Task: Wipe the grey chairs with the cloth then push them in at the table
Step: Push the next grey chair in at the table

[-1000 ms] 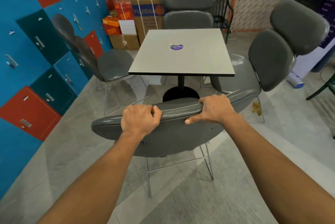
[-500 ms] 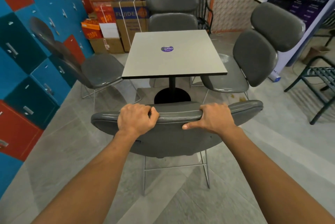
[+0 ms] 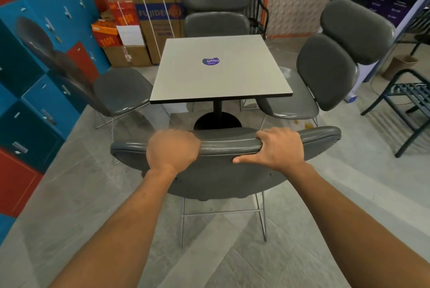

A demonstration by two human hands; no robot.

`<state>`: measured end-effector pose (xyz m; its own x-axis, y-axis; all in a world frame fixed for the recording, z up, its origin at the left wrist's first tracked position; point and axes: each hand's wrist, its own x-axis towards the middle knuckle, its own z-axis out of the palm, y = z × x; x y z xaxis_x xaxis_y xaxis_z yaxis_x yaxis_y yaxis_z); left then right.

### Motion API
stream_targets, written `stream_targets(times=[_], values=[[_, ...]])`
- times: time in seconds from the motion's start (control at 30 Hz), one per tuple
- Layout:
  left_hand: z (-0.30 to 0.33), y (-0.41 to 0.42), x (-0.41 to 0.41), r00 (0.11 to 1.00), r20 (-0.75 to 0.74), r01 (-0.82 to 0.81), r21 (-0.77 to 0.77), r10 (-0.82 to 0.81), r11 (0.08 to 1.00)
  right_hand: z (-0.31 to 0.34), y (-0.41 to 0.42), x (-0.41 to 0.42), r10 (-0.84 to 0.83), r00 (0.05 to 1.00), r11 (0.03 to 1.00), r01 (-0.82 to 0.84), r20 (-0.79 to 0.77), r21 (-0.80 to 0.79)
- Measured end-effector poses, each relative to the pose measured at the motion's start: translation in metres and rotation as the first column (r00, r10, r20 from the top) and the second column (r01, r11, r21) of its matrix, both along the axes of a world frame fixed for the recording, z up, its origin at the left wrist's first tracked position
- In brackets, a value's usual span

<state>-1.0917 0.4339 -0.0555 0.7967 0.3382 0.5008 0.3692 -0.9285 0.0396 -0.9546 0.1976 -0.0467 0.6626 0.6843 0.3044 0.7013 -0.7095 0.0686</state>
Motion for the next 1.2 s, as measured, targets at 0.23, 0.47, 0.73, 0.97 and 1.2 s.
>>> stream_targets(times=[0.23,0.47,0.73,0.97,1.2], values=[[0.001,0.0,0.029,1.0,-0.003,0.007,-0.033,-0.007,0.999,0.001,0.005,0.036,0.017,1.0,1.0,-0.017,0.004,-0.015],[-0.003,0.012,0.052,1.0,-0.027,-0.002,-0.015,0.002,1.0,-0.003,0.014,0.06,-0.001,1.0,1.0,0.001,-0.002,0.013],[0.001,0.014,0.058,1.0,0.012,-0.001,-0.015,0.001,1.0,-0.006,0.021,0.067,-0.008,1.0,0.999,0.008,0.001,0.032],[0.004,0.016,0.058,0.999,-0.042,0.001,-0.034,-0.003,0.999,-0.003,0.022,0.065,-0.033,0.999,0.999,0.033,-0.027,0.004],[0.006,0.021,0.061,0.994,-0.113,-0.003,-0.036,-0.001,0.999,-0.001,0.027,0.067,-0.047,0.997,0.999,0.046,-0.059,-0.016]])
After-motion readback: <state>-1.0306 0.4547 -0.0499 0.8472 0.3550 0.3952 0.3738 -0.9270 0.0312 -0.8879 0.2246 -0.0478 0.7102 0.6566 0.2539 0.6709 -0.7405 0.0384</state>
